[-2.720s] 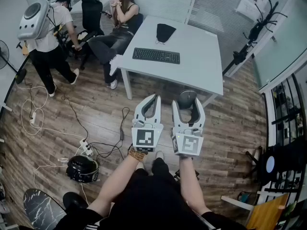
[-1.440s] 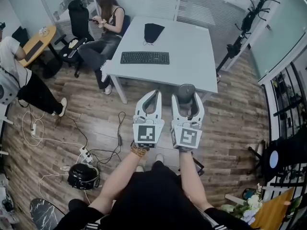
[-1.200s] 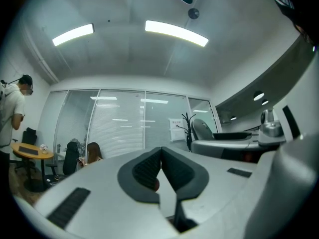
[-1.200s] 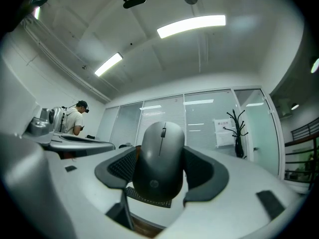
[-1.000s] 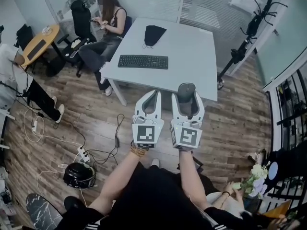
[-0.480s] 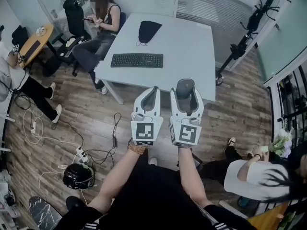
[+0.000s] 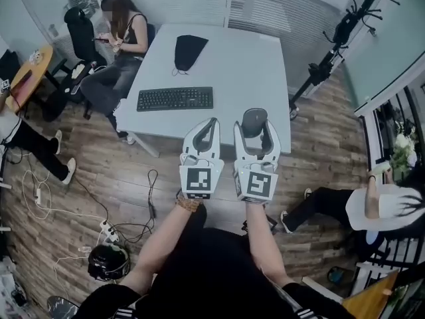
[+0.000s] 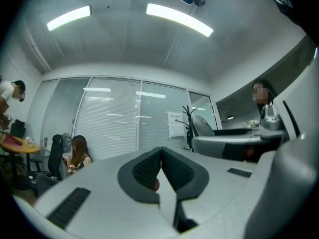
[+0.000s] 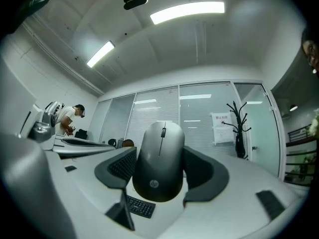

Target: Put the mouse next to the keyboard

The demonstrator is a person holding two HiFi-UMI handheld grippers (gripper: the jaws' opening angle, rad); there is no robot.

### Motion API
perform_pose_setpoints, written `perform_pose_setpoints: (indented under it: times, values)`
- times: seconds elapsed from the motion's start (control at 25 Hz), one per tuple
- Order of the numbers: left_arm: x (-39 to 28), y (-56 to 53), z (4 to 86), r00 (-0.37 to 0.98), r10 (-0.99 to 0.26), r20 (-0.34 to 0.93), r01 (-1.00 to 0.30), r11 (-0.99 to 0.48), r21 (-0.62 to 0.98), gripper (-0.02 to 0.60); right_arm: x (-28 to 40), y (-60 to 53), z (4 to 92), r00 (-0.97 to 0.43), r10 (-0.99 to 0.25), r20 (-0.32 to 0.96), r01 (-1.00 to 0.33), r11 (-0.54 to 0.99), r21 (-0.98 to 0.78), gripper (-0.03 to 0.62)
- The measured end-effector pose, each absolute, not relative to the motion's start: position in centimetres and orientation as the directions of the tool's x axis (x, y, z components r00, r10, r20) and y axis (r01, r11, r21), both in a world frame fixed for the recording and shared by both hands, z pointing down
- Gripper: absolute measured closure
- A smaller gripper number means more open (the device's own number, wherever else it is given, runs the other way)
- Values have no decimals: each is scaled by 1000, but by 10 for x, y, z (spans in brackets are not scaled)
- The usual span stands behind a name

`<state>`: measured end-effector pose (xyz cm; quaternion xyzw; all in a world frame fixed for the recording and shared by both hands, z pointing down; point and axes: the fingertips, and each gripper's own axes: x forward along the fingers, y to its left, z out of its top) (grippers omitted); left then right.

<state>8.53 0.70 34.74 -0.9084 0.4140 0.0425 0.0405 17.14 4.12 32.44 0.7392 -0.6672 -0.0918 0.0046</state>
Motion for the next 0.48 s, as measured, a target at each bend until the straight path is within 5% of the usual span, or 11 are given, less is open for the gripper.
perform_pose_setpoints:
  times: [0.48]
  values:
    - [96,-101,356,679,-725,-110,-731,-681,-25,569,184,-63,336,113,-986,-120,-978,-131,162,301]
